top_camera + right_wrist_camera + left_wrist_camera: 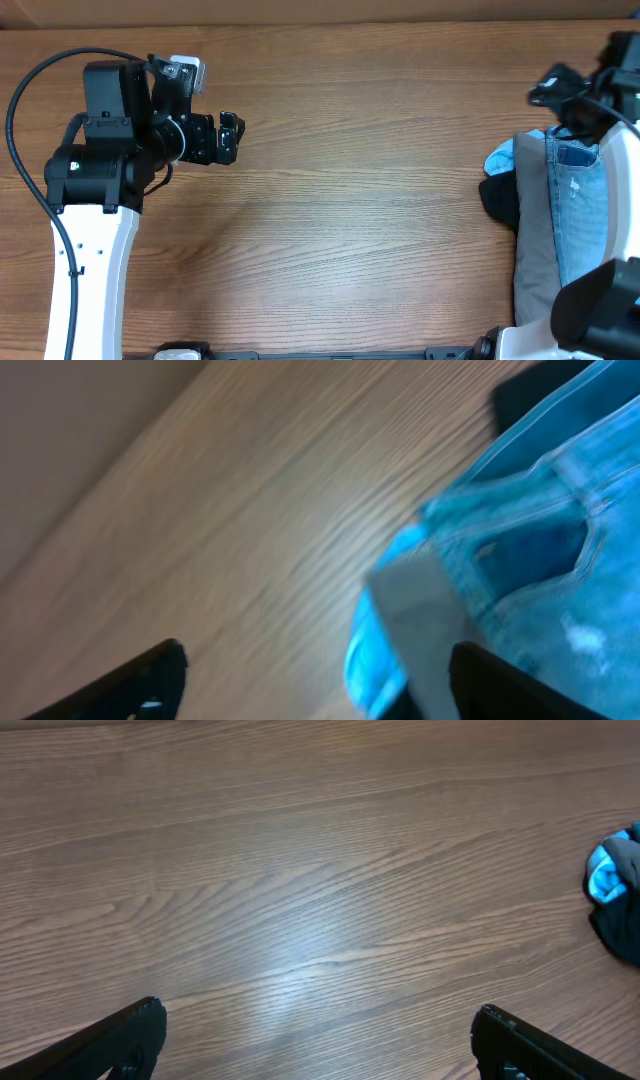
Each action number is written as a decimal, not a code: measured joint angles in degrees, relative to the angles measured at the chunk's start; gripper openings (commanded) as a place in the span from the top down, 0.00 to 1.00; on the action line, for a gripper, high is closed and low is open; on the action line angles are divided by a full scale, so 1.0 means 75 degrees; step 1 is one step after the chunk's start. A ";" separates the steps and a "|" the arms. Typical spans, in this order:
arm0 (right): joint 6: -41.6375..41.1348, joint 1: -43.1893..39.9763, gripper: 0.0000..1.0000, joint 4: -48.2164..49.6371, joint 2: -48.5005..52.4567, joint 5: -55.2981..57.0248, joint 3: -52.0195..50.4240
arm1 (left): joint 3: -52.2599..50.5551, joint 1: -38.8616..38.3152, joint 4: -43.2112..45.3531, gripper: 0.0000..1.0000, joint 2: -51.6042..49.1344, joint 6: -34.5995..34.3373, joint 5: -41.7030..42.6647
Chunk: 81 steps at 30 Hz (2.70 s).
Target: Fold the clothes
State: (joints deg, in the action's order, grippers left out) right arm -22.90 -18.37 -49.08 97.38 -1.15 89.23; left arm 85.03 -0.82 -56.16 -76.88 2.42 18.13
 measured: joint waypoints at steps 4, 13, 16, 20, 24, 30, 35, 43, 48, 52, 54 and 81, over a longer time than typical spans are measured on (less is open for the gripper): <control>-0.0166 -0.0274 0.23 0.0478 0.0711 0.0210 0.0055 | 0.0000 0.0000 -0.0006 0.00 -0.0052 -0.0058 0.0064; -0.0428 -0.0312 0.37 0.0997 0.2416 0.1227 0.0055 | 0.0000 0.0000 -0.0006 0.00 -0.0137 -0.0087 0.0105; -0.0574 -0.0312 0.41 0.1137 0.2745 0.1513 0.0055 | 0.0003 0.0000 -0.0003 0.00 -0.0137 -0.0090 0.0105; -0.0659 -0.0318 0.42 0.1239 0.3101 0.1757 0.0055 | 0.0003 0.0000 -0.0006 0.00 -0.0137 -0.0108 0.0105; -0.0699 -0.0318 0.38 0.1291 0.3404 0.1912 0.0055 | 0.0003 0.0000 -0.0012 0.00 -0.0137 -0.0108 0.0105; -0.0737 -0.0315 0.20 0.1364 0.3468 0.1985 0.0055 | 0.0006 0.0000 -0.0015 0.00 -0.0137 -0.0111 0.0105; -0.0743 -0.0315 0.25 0.1329 0.3468 0.2049 0.0055 | 0.0012 0.0000 -0.0038 0.00 -0.0195 -0.0111 0.0111; -0.0746 -0.0315 0.30 0.1250 0.3468 0.2273 0.0055 | 0.0012 0.0000 -0.0067 0.00 -0.0338 -0.0303 0.0187; -0.0746 -0.0318 0.32 0.1247 0.3468 0.2285 0.0055 | 0.0012 0.0000 -0.0067 0.00 -0.0338 -0.0335 0.0189; -0.0659 -0.0315 0.40 0.1253 0.3468 0.2244 0.0055 | 0.0012 0.0000 -0.0067 0.00 -0.0347 -0.0335 0.0189; -0.0478 -0.0300 0.45 0.1259 0.3468 0.2235 0.0055 | 0.0012 0.0000 -0.0067 0.00 -0.0370 -0.0335 0.0189; 0.0746 -0.0265 0.41 0.1743 0.3471 0.1757 0.0055 | 0.0012 0.0000 -0.0125 0.00 -0.0839 -0.0335 0.0189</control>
State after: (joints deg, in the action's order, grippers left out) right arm -17.30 -20.36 -36.01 123.42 12.03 89.65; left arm 85.12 -0.82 -57.10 -83.18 -0.10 19.55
